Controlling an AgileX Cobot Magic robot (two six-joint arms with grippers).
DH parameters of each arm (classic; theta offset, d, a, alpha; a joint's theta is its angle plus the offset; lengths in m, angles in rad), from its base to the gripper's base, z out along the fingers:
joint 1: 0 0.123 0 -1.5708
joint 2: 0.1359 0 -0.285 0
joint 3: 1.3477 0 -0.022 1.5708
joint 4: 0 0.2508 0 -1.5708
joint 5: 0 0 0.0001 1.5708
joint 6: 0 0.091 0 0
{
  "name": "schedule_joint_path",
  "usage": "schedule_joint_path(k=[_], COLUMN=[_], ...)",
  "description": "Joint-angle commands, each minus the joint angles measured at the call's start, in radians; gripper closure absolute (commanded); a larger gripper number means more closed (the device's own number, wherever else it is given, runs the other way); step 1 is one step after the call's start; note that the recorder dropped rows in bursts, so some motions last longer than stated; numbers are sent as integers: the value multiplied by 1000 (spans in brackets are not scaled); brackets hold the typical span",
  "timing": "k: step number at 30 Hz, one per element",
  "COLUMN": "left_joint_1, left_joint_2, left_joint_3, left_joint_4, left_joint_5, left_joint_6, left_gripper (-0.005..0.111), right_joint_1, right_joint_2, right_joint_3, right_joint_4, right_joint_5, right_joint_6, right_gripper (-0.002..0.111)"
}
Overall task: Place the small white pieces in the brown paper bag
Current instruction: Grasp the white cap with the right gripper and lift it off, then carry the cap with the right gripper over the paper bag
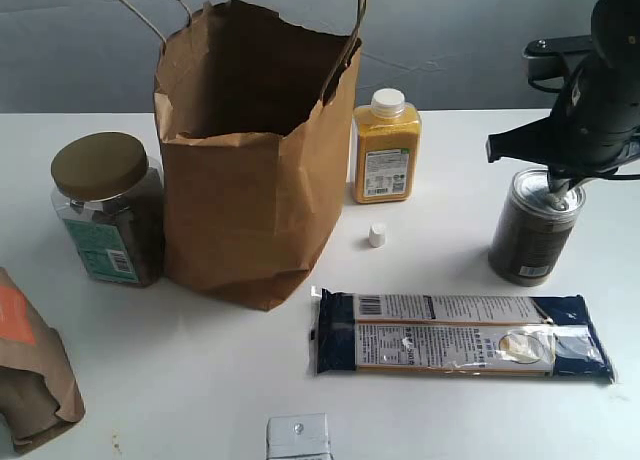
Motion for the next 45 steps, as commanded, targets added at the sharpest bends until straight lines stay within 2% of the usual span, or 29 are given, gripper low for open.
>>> schedule_joint_path(k=[1,8,14,19,23,29,34,41,45], left_joint_1=[-4,-4,-4,-4,-4,-4,-4,-4,-4], left_joint_2=[-3,-3,-3,-3,-3,-3,-3,-3,-3], left_joint_3=[3,3,3,3,3,3,3,3,3], left_joint_4=[-9,-9,-9,-9,-9,-9,-9,-9,-9], left_joint_5=[-8,-8,-8,-8,-8,-8,-8,-8,-8], left_joint_6=[-2,-2,-2,-2,-2,-2,-2,-2,-2], left_gripper=[107,107,107,107,107,107,107,107,107], right_joint_1=[-5,38,165,337,512,682,695,691,629], right_joint_2=[-24,-157,-349,-507,-573,-583,-570,-406,-283], right_joint_3=[-5,57,239,347,360,358,283,63,-68], right_joint_4=[5,34,109,232,302,320,320,217,200], right_joint_5=[50,73,-28,-145,-265,-550,-669,-674,-627], right_joint_6=[-33,-85,-89,-99,-99,-95,-85,-85,-68], right_gripper=[108,108,108,108,108,108,108,108,108])
